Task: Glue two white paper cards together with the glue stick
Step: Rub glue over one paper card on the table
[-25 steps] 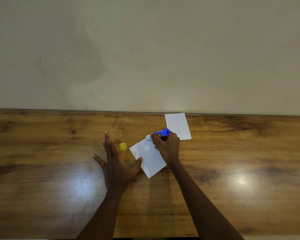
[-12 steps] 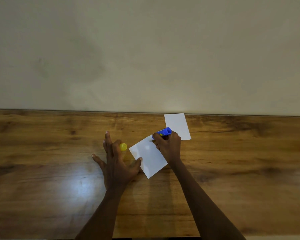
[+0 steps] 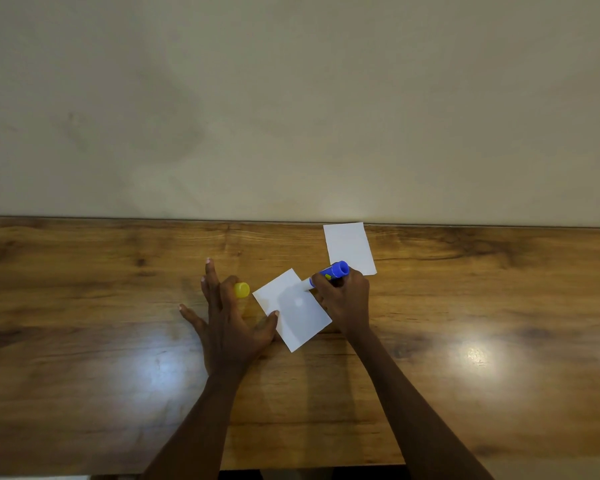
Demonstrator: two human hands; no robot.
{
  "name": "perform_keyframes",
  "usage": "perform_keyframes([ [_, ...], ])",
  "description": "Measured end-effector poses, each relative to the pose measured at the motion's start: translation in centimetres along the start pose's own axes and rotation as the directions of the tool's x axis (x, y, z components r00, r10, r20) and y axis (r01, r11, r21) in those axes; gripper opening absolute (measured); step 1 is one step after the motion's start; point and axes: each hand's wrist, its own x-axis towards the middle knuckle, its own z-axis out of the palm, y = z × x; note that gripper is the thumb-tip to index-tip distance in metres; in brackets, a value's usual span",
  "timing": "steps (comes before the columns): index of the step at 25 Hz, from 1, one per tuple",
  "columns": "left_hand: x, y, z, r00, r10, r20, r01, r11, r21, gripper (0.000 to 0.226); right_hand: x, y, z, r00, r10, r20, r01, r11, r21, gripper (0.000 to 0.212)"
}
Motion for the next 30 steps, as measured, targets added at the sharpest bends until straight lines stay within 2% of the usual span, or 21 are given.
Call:
perform_keyframes([
  [5,0.1,0.1,0.1,1.0,0.003,-0.007,-0.003,1.0,-0.009,0.104,-0.9,0.3,-1.1,1.0,-0.005,-0.012,0.005,1.0,0.002,0.012],
  [11,0.1,-0.1,0.1,1.0,0.011,-0.004,-0.011,1.0,0.011,0.1,-1.8,0.8,-2.1,0.999,-0.023,-0.023,0.022,1.0,-0.011,0.007],
  [15,0.0,0.0,0.1,1.0,0.003,0.001,-0.003,1.0,0.005,0.101,-2.1,1.3,-2.5,0.998,-0.056,-0.031,0.055,0.998,-0.025,0.013],
  [18,0.0,-0.3,0.2,1.0,0.005,0.002,-0.005,0.999,0.037,0.093,-2.3,1.5,-2.6,0.997,-0.076,-0.024,0.076,0.997,-0.003,0.012],
  [20,0.0,-0.4,0.3,1.0,0.007,0.005,-0.007,0.999,0.042,0.092,-3.1,1.6,-2.5,0.987,-0.134,-0.09,0.141,0.987,0.072,0.012],
  [22,0.1,-0.4,0.3,1.0,0.005,0.005,-0.005,0.999,0.046,0.095,-4.3,1.5,-2.2,0.963,-0.179,-0.203,0.203,0.974,0.105,0.024],
  [24,0.0,-0.5,0.3,1.0,0.0,0.009,0.0,0.998,0.062,0.091,-5.3,1.9,-1.7,0.955,-0.2,-0.222,0.204,0.979,-0.001,0.034],
  [26,0.0,-0.7,0.4,1.0,-0.003,0.014,0.002,0.997,0.08,0.086,-6.4,2.4,-0.9,0.99,-0.093,-0.11,0.064,0.968,-0.241,0.044],
  [28,0.0,-0.7,0.4,1.0,-0.008,0.025,0.006,0.996,0.091,0.085,-7.1,2.7,0.2,0.999,-0.017,-0.048,-0.009,0.874,-0.486,0.05],
  [30,0.0,-0.6,0.4,0.999,-0.017,0.031,0.014,0.994,0.113,0.083,-7.5,2.4,1.1,0.999,-0.033,-0.035,0.008,0.835,-0.55,0.051],
])
